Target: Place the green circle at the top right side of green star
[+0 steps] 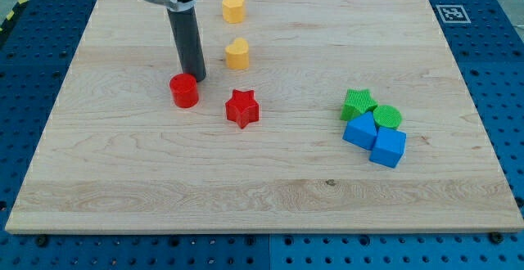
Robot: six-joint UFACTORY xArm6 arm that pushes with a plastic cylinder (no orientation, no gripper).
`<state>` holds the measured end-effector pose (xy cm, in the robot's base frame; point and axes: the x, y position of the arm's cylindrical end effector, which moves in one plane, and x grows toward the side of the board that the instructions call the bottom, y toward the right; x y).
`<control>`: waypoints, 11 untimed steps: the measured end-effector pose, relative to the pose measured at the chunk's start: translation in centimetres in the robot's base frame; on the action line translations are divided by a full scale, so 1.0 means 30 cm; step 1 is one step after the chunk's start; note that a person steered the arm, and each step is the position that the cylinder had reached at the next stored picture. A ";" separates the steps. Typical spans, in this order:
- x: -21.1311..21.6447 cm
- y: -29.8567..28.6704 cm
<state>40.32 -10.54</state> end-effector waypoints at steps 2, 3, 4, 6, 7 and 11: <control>0.070 0.000; 0.068 0.037; 0.039 0.239; 0.038 0.509; 0.049 0.522; 0.290 0.822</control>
<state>49.02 14.12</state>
